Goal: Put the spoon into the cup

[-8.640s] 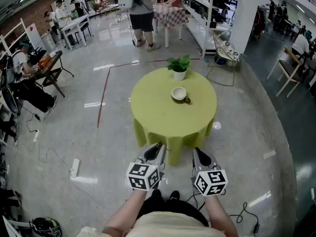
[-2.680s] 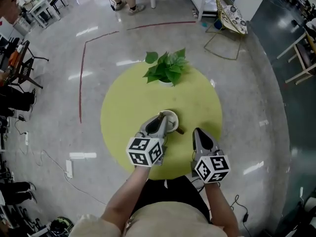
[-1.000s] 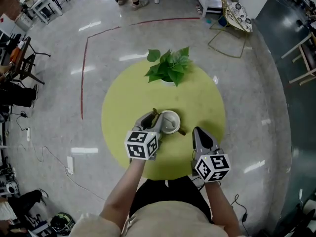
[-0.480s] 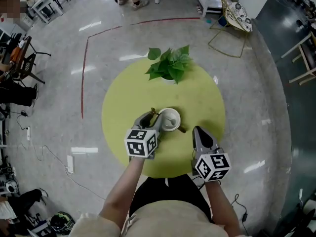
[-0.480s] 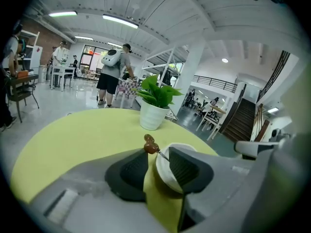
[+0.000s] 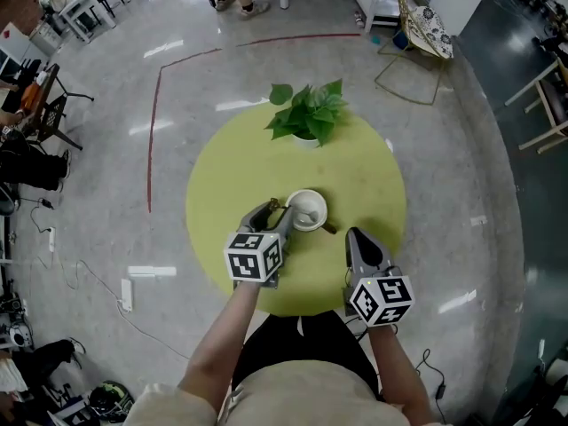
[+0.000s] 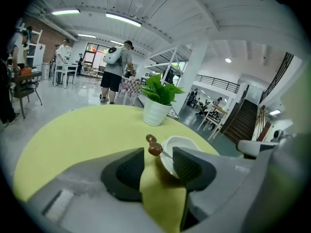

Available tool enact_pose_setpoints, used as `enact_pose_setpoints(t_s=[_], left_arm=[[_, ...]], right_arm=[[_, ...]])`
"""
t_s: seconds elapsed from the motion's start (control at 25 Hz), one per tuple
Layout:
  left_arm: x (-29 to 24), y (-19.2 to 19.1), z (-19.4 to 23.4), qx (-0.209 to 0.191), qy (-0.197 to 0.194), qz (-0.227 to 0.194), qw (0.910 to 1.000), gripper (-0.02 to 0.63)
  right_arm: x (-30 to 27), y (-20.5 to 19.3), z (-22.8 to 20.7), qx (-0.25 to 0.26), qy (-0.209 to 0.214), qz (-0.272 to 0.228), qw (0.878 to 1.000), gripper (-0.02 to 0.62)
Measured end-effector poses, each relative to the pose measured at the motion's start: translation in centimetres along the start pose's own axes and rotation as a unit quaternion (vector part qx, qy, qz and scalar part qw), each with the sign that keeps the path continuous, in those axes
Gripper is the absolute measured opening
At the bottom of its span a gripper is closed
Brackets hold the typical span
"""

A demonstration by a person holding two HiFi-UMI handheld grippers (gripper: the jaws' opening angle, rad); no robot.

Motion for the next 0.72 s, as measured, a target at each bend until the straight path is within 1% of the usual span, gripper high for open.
enact_pose_setpoints(t_s=[0.12,0.32,0.52,0.72], left_arm=[[0.2,-0.2,0.1,0.01,0.001,0.001,0.9999,0.189],[1.0,-0.5,-0.3,0.015,-0.005,-0.001,0.9999,0.19],[1.7,-0.8,-0.8,0.006,-0.011,0.002,0.9999,0.19],[2.7,-1.7,-1.2,-0.008,-0.017,0.014,0.9997,0.19]], right_arm=[[0.3,-0.2,0.2,0.0,-0.001,-0.002,1.0,0.0],[0.9,-0.5,0.6,0.001,-0.004,-0.004,1.0,0.0],[1.2,-1.1,1.1,0.001,-0.004,-0.005,1.0,0.0],[1.5,-1.7,1.9,0.001,-0.003,-0.007,1.0,0.0]])
Point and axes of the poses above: the fingertips, and each gripper's own axes: x backward along the fingers, z to its left, y out of its top, the point moved 4 cm from there along x, backward along the fingers, and after that the axes turned 12 degrees about -x, right-handed, at the moved point
